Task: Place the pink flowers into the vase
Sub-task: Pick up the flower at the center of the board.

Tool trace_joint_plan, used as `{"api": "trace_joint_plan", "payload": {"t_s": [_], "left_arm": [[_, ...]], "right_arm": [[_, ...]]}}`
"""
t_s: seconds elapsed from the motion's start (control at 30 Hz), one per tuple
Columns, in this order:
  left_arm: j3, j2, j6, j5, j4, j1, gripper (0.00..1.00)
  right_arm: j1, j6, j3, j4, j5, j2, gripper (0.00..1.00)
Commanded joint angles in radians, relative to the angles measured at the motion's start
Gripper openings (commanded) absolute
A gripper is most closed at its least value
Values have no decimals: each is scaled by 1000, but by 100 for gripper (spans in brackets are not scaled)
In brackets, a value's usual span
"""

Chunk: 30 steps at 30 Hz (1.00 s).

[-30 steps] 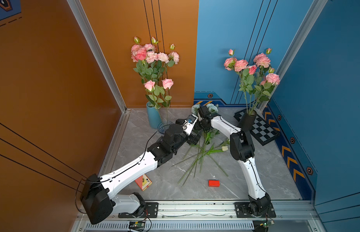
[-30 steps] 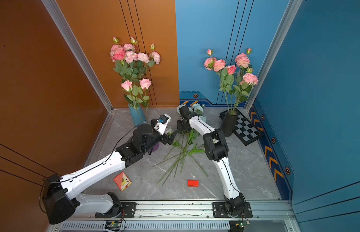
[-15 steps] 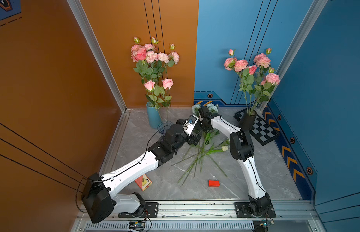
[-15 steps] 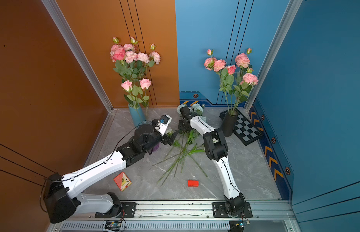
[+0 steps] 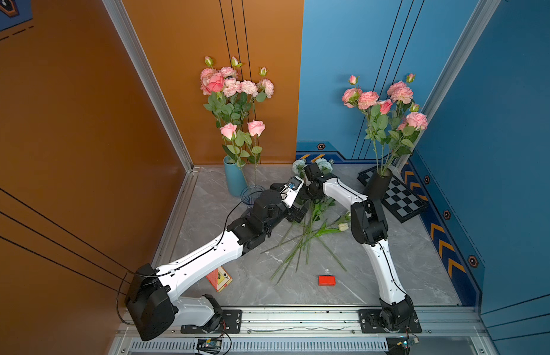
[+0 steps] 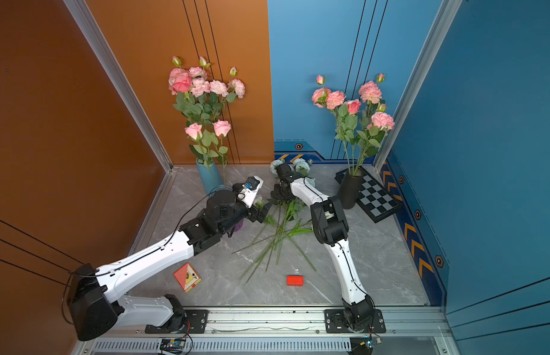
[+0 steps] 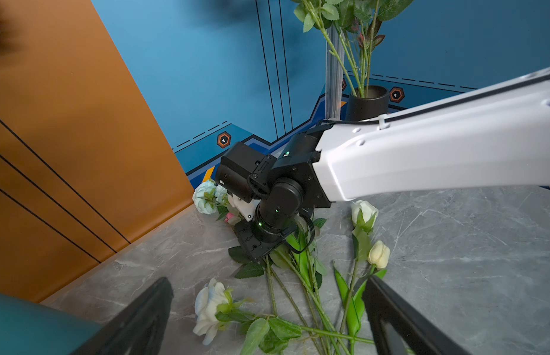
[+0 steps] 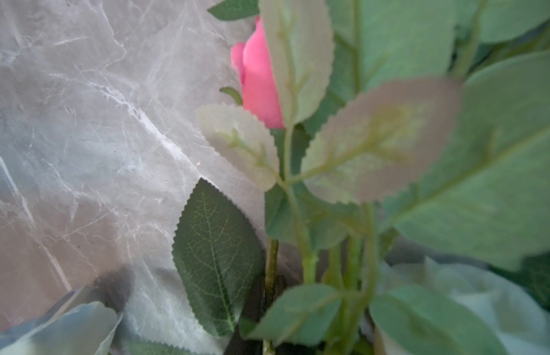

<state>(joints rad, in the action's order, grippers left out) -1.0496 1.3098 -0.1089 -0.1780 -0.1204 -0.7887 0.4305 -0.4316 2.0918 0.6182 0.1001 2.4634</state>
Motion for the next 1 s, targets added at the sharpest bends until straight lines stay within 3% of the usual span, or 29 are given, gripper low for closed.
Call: {"api": "trace_joint_plan", "payload": {"t_s": [0.0, 0.6, 0.97], "left_arm": [[-25, 1, -4, 19, 7, -11, 99], [-22, -1, 16, -4, 16, -9, 99], [-26, 24, 138, 29, 19, 39, 99]], "right_arm": [[-7, -15, 26, 9, 6, 12, 9], [-22, -45, -68, -284, 128, -232, 6], [-24, -23, -209, -540, 132, -373, 7]]}}
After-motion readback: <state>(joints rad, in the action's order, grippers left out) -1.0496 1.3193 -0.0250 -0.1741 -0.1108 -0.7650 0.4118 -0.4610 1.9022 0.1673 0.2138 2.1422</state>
